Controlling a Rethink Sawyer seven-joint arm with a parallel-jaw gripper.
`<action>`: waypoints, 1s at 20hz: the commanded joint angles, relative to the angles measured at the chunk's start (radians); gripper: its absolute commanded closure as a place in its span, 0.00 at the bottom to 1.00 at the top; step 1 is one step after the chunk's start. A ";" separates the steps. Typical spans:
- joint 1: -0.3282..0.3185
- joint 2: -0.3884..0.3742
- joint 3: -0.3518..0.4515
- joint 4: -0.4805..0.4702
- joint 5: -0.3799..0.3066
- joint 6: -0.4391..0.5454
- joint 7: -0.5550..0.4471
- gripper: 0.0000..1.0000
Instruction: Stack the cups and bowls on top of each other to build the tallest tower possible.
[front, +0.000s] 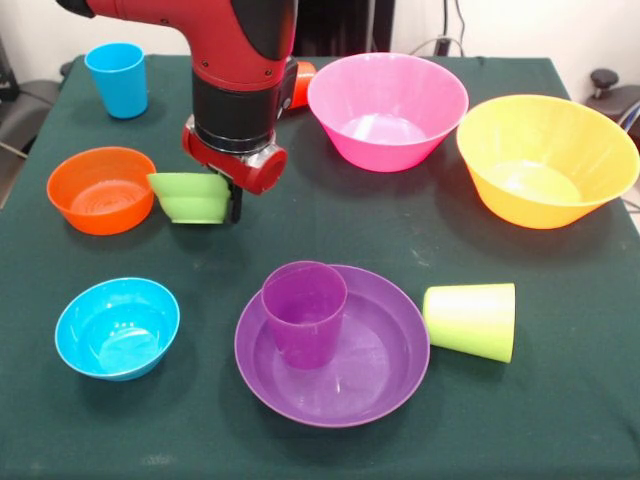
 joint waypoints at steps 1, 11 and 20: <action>0.016 0.015 0.085 0.000 0.001 0.036 -0.093 1.00; 0.038 -0.043 0.116 -0.044 0.159 0.323 -0.072 1.00; 0.089 -0.022 0.107 -0.174 0.240 0.543 -0.039 1.00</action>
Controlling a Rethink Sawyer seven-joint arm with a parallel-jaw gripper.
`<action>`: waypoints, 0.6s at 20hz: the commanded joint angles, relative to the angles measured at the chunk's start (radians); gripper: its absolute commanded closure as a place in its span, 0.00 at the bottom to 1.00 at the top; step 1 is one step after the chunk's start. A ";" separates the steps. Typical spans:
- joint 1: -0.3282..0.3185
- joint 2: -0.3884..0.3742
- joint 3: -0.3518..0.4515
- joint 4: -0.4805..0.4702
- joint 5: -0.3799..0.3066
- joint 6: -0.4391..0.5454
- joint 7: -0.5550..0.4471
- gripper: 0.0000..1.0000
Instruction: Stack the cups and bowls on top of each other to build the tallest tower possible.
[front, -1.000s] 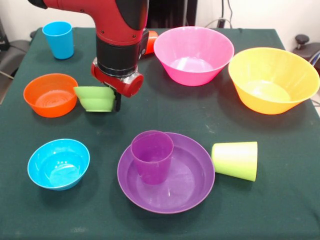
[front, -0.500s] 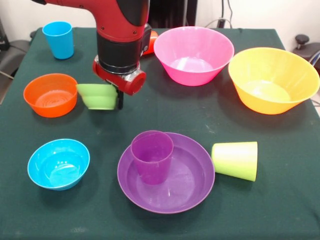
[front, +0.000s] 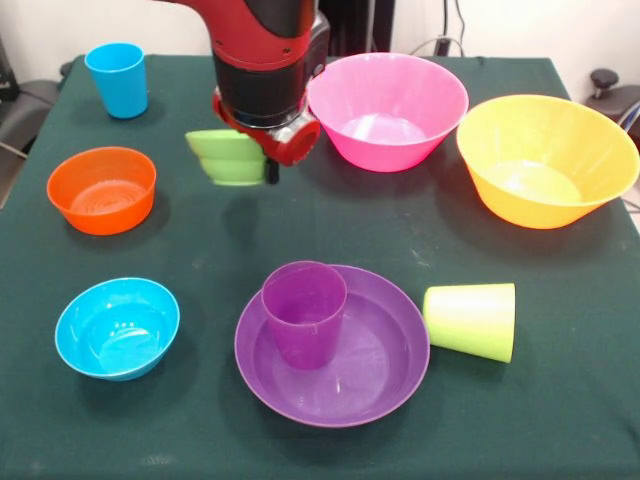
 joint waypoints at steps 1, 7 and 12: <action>0.067 0.028 0.086 -0.157 0.059 0.230 -0.035 1.00; 0.102 0.120 0.078 -0.274 0.084 0.261 0.015 1.00; 0.119 0.231 0.078 -0.418 0.106 0.291 0.020 1.00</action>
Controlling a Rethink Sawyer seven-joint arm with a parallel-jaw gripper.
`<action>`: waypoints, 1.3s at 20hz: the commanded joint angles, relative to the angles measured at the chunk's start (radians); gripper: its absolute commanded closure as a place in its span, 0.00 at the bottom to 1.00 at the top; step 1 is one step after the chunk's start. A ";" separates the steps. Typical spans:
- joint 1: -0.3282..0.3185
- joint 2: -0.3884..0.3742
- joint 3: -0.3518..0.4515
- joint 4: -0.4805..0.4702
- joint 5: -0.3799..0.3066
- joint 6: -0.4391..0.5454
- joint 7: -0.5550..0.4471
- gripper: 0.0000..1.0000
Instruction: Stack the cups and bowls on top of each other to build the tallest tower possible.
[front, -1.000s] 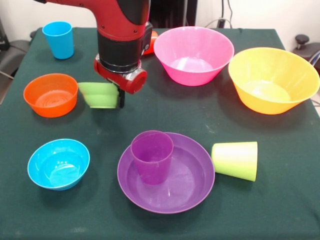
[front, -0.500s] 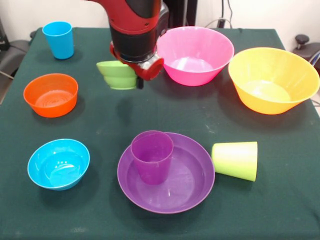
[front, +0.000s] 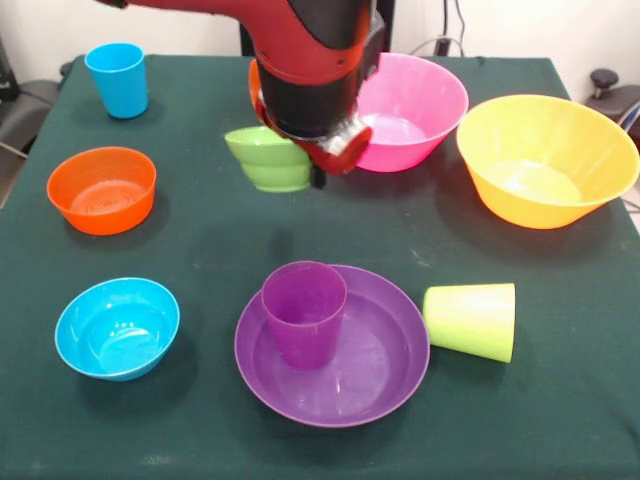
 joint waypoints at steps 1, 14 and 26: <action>0.045 0.202 0.074 -0.275 0.023 0.107 0.014 1.00; 0.053 0.445 0.127 -0.744 -0.005 0.328 -0.105 1.00; 0.060 0.452 0.114 -0.776 0.002 0.357 -0.094 1.00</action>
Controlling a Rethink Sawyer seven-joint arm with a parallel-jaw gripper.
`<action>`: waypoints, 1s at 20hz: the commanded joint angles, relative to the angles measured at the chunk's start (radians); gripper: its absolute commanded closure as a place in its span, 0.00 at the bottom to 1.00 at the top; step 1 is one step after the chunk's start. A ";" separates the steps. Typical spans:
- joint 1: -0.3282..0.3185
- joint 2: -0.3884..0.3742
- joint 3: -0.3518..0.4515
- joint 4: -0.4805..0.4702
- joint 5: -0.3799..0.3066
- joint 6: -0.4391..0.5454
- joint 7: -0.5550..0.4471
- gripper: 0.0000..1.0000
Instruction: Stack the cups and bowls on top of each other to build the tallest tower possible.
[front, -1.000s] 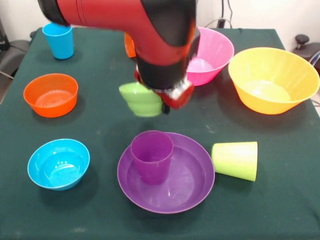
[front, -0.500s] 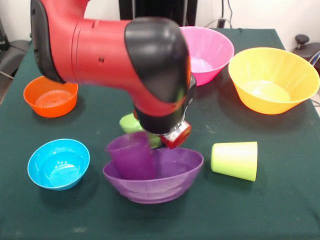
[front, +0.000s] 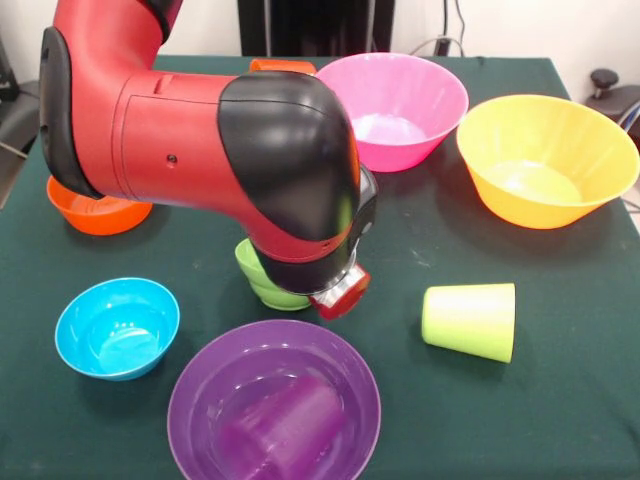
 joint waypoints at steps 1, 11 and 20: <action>0.023 0.013 0.070 -0.052 -0.011 0.043 -0.090 1.00; 0.027 0.001 0.055 0.001 0.001 -0.011 -0.081 1.00; 0.028 -0.006 0.041 -0.013 -0.011 0.022 -0.086 1.00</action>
